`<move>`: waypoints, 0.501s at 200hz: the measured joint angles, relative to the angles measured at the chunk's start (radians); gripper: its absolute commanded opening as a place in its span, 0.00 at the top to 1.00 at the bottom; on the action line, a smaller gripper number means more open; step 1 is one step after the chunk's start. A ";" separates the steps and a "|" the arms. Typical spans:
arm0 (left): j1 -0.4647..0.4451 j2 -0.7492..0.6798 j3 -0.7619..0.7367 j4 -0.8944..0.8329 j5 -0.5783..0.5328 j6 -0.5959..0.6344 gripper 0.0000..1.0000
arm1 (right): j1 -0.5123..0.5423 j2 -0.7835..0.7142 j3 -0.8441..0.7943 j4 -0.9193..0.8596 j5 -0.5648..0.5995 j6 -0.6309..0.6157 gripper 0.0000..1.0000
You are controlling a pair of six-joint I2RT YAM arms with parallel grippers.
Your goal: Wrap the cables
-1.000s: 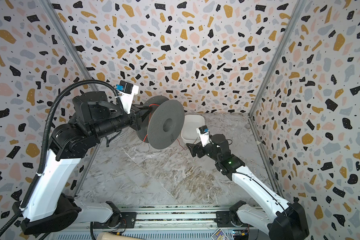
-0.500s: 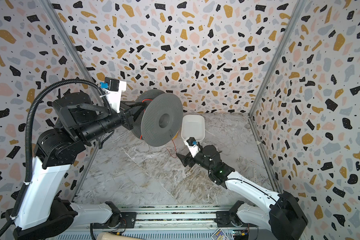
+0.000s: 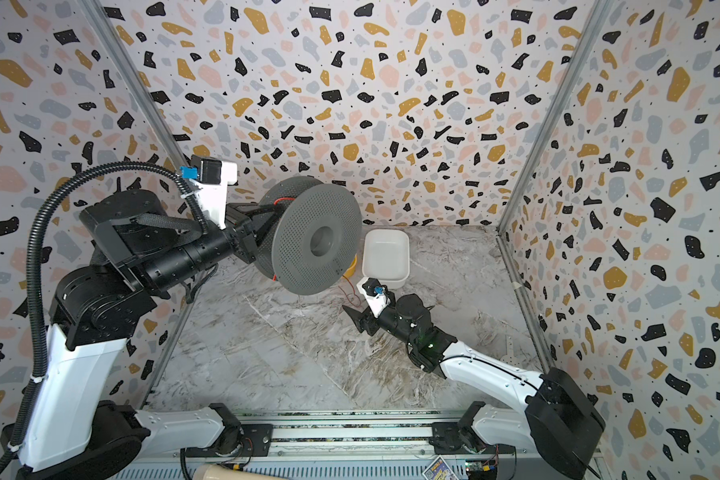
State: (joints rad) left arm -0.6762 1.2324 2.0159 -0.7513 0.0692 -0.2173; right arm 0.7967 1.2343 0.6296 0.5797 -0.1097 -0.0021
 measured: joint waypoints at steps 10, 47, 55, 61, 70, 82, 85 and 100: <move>0.000 -0.005 0.000 0.002 0.000 -0.004 1.00 | -0.014 0.037 0.016 0.009 -0.002 -0.005 0.60; 0.000 -0.011 -0.009 0.027 -0.008 -0.008 1.00 | -0.042 0.100 0.061 0.038 -0.010 0.004 0.91; 0.000 -0.011 -0.014 0.031 -0.011 -0.008 1.00 | -0.035 0.100 0.061 0.045 -0.008 0.003 0.95; 0.000 -0.011 -0.019 0.034 -0.016 -0.010 1.00 | -0.027 0.100 0.061 0.049 -0.005 0.002 0.97; 0.000 -0.010 -0.027 0.038 -0.025 -0.012 1.00 | -0.016 0.100 0.061 0.049 0.003 0.003 1.00; 0.000 -0.010 -0.038 0.042 -0.039 -0.016 1.00 | -0.003 0.100 0.061 0.048 0.013 0.004 1.00; 0.000 -0.009 -0.041 0.043 -0.045 -0.017 1.00 | 0.001 0.100 0.060 0.048 0.017 0.004 1.00; 0.000 -0.004 -0.050 0.043 -0.081 -0.025 1.00 | 0.023 0.095 0.056 0.037 0.037 0.005 1.00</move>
State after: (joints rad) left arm -0.6762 1.2285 1.9656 -0.7082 -0.0116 -0.2424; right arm 0.8196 1.3293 0.6861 0.6167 -0.0731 0.0025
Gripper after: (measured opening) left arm 0.052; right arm 0.052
